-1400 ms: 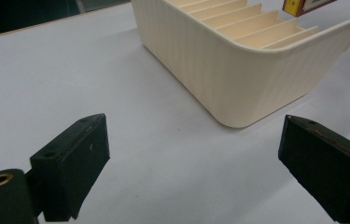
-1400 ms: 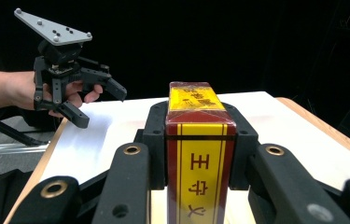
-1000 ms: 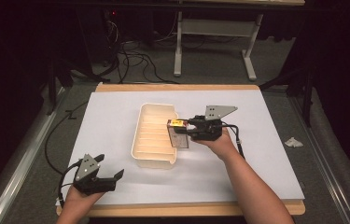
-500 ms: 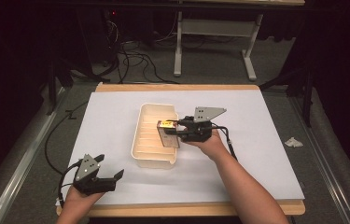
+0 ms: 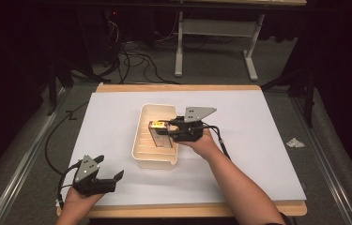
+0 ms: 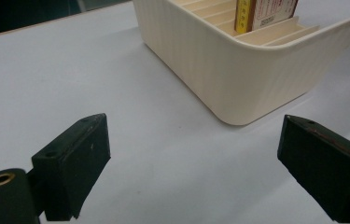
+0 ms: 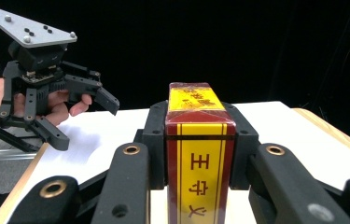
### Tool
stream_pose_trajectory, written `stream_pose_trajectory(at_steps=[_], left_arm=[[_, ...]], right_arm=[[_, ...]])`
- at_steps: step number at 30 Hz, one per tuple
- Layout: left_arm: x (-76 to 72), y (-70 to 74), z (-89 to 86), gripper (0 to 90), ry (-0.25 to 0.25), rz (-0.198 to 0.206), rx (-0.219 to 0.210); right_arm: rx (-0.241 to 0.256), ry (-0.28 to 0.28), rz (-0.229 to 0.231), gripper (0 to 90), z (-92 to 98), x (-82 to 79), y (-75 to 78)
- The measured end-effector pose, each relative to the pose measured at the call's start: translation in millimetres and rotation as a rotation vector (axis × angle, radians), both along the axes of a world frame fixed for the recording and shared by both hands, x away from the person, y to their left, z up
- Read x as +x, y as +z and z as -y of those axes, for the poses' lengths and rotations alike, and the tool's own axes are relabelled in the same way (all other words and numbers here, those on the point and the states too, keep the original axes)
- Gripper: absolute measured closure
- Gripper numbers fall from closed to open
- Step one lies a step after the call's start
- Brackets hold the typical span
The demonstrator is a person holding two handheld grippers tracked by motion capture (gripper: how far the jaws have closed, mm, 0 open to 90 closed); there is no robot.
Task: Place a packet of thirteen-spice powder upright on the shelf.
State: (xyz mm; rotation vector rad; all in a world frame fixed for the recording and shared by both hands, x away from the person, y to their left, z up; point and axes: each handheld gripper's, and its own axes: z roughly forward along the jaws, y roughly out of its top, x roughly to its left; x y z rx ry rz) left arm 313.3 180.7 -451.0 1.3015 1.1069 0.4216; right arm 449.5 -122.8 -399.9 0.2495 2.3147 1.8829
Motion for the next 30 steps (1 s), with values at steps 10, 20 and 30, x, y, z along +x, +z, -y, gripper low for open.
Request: stream_pose_trajectory(at_steps=[10,20,30], left_arm=[[0.3,0.4,0.0,10.0,0.000,0.000,-0.002],[0.0,0.6,-0.3,10.0,0.001,0.000,-0.005],[0.4,0.5,-0.6,10.1,0.001,0.000,-0.006]], right_arm=[[0.000,0.003,0.003,68.4,-12.9,1.3,0.5],[-0.027,-0.005,-0.006,68.2,-18.1,1.7,-5.5],[-0.057,-0.006,-0.013,67.9,-23.0,2.1,-14.6]])
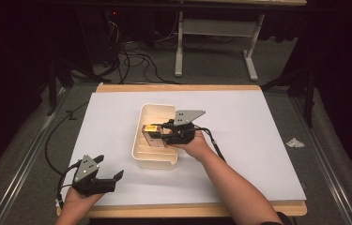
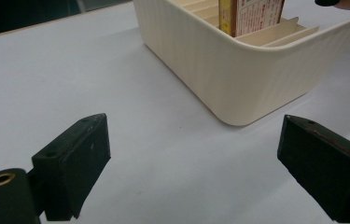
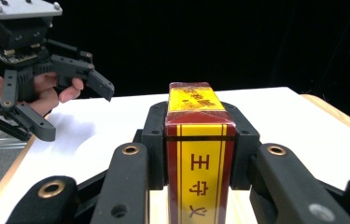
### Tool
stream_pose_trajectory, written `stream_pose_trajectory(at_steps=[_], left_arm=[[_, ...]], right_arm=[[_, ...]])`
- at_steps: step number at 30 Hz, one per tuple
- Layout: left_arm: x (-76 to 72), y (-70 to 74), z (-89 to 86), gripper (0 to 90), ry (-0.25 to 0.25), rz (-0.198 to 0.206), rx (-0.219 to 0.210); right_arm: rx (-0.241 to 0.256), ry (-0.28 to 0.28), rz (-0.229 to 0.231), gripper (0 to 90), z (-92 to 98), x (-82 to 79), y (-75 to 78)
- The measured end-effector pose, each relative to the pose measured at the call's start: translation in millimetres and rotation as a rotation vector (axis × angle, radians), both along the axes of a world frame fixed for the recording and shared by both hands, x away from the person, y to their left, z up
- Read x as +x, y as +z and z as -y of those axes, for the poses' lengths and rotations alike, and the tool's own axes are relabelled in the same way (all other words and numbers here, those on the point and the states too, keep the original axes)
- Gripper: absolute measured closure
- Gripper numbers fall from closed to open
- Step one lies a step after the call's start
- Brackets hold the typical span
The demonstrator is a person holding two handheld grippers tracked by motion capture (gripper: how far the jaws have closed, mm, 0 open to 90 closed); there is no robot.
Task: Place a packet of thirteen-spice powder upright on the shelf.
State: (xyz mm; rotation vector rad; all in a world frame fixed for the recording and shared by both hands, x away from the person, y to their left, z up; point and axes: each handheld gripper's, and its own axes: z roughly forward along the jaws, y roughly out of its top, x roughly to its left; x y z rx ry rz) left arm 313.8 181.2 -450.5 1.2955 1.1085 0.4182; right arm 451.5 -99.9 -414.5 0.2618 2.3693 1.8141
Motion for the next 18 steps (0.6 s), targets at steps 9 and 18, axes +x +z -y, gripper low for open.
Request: stream_pose_trajectory(at_steps=[9,18], left_arm=[[0.0,-0.2,-0.4,10.1,-0.002,-0.002,0.002],[0.1,-0.5,-0.1,10.1,-0.005,-0.002,0.006]], right_arm=[[-0.008,-0.008,-0.013,67.3,-0.6,0.3,-8.2],[-0.030,-0.017,-0.018,66.0,1.5,0.0,-11.4]])
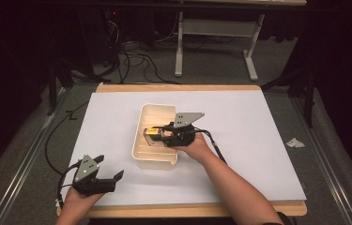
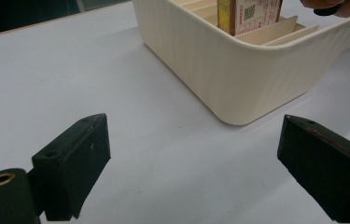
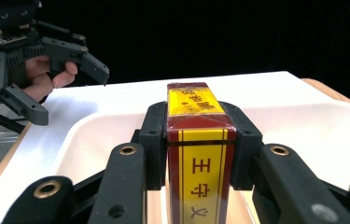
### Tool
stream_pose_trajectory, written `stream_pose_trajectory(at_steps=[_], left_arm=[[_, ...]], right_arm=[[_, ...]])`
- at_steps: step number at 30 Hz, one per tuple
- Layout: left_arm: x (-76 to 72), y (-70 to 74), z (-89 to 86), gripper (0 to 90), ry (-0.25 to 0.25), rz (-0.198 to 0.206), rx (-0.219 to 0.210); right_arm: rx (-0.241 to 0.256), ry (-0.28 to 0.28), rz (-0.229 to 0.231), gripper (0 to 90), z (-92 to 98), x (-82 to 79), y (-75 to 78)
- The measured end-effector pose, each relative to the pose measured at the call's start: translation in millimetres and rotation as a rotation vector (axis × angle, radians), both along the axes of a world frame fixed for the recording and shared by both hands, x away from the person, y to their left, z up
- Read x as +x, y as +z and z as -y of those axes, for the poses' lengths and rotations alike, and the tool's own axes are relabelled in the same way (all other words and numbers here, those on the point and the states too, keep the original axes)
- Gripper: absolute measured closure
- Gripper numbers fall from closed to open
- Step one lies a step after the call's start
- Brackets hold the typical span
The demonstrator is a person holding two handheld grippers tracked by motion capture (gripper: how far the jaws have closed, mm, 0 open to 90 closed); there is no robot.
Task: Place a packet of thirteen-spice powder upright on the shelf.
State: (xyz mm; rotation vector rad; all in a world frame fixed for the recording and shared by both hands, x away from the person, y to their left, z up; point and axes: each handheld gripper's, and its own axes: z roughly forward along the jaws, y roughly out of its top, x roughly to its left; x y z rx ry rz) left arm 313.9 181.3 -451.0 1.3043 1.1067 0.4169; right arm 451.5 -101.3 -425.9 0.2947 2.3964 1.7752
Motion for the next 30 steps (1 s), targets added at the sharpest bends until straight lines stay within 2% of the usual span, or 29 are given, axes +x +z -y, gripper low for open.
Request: stream_pose_trajectory(at_steps=[4,14,23,30], left_arm=[[0.0,-0.2,0.1,10.1,-0.001,0.000,0.001],[0.3,-0.9,1.1,10.1,-0.005,-0.002,0.005],[0.2,-1.1,2.2,10.1,-0.007,-0.002,0.005],[-0.1,-0.7,2.0,10.1,-0.010,-0.001,0.007]], right_arm=[[-0.015,-0.007,-0.004,64.8,3.1,-1.2,-2.4],[-0.005,-0.021,-0.004,61.7,10.2,-4.3,0.3],[-0.021,-0.040,-0.012,49.0,17.6,-8.1,4.3],[-0.038,-0.062,-0.018,43.5,21.3,-10.5,6.3]])
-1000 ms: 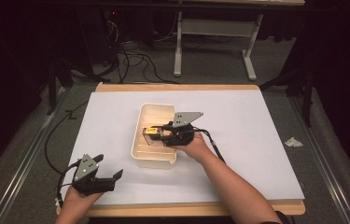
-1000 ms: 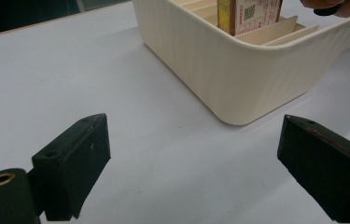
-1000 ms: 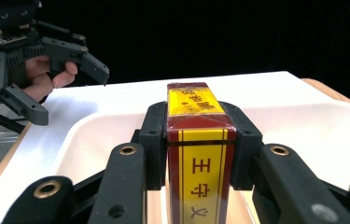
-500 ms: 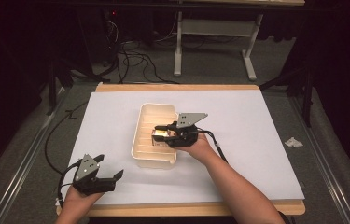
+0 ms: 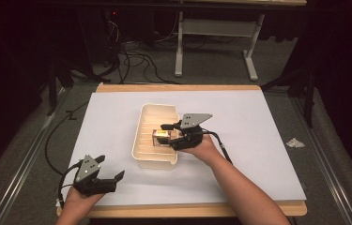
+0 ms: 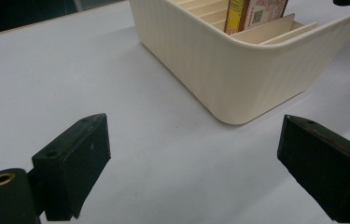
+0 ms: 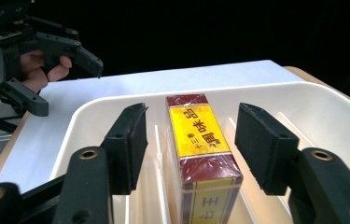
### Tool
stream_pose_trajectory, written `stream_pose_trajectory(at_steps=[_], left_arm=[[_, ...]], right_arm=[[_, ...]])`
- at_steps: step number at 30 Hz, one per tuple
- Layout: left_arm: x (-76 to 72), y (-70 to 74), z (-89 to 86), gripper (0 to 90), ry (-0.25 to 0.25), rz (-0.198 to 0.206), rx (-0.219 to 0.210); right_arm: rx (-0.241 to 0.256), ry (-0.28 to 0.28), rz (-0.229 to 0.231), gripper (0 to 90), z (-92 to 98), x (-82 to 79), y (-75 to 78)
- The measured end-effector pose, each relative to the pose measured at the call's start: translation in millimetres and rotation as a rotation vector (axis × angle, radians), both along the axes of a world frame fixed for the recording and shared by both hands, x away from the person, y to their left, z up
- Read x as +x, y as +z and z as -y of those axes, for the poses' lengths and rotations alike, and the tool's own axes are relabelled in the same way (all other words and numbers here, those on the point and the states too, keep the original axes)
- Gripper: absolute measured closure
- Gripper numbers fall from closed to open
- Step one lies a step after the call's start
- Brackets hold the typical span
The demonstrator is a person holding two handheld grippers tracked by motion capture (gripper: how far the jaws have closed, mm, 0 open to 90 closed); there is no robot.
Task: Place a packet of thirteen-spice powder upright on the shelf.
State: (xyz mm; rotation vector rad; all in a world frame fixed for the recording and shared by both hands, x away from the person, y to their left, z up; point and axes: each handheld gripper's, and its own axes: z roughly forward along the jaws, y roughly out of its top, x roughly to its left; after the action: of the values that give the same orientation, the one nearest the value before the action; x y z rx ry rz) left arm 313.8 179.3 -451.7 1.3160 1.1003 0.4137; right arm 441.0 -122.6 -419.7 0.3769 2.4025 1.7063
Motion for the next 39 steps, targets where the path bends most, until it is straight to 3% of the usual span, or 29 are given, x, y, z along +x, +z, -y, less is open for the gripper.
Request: stream_pose_trajectory(at_steps=[16,26,31,34,39], left_arm=[[-0.6,0.3,0.9,10.1,-0.004,0.003,0.001],[-0.2,-0.1,1.8,10.1,-0.004,0.000,-0.003],[0.2,-0.7,2.4,10.1,-0.006,-0.002,0.000],[0.3,-0.8,2.7,10.1,-0.007,-0.002,-0.001],[0.9,-0.9,3.1,10.1,-0.008,-0.004,-0.001]], right_arm=[[-0.039,-0.086,0.008,26.8,18.5,-11.3,6.0],[-0.059,-0.137,0.014,25.2,40.0,-18.6,6.9],[-0.084,-0.188,0.015,23.7,58.5,-24.2,6.6],[-0.072,-0.205,0.019,23.4,67.5,-27.3,6.4],[-0.068,-0.280,0.023,22.1,90.9,-35.5,5.0]])
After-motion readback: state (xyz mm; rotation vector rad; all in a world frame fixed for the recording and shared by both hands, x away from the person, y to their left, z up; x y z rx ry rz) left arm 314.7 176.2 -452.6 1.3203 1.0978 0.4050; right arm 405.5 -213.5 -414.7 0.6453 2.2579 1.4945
